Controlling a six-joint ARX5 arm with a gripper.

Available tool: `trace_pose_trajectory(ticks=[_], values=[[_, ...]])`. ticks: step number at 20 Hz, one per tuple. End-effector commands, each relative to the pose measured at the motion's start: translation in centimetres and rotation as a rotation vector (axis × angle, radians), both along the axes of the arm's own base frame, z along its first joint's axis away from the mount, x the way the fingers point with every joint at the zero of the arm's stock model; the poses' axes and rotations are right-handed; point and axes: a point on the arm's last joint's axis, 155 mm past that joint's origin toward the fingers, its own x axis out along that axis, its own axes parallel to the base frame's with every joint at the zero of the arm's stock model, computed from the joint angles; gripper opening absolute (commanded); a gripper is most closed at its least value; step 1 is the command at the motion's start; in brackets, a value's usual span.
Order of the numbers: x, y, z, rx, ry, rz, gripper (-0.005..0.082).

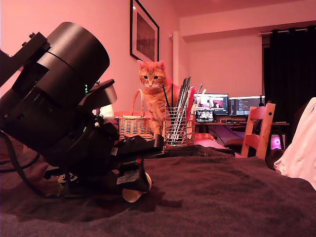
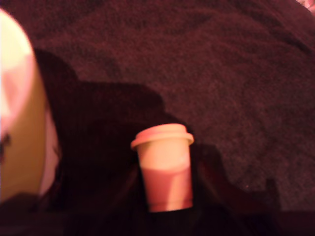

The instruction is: Pick up the coffee capsules on the table and drop them inside the coffee cup

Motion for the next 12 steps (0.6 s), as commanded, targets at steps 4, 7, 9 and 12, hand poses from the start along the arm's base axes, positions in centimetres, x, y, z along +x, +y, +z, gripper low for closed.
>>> trace_pose_trajectory(ticks=[4, 7, 9, 12], values=[[-0.1, -0.7, 0.2, -0.005, -0.012, -0.016, 0.0252], [-0.4, -1.4, 0.6, -0.013, -0.023, -0.035, 0.0181], [-0.7, -2.1, 0.9, -0.02, -0.029, -0.051, 0.0178], [-1.7, -3.7, 2.0, -0.022, -0.074, -0.128, 0.0178]])
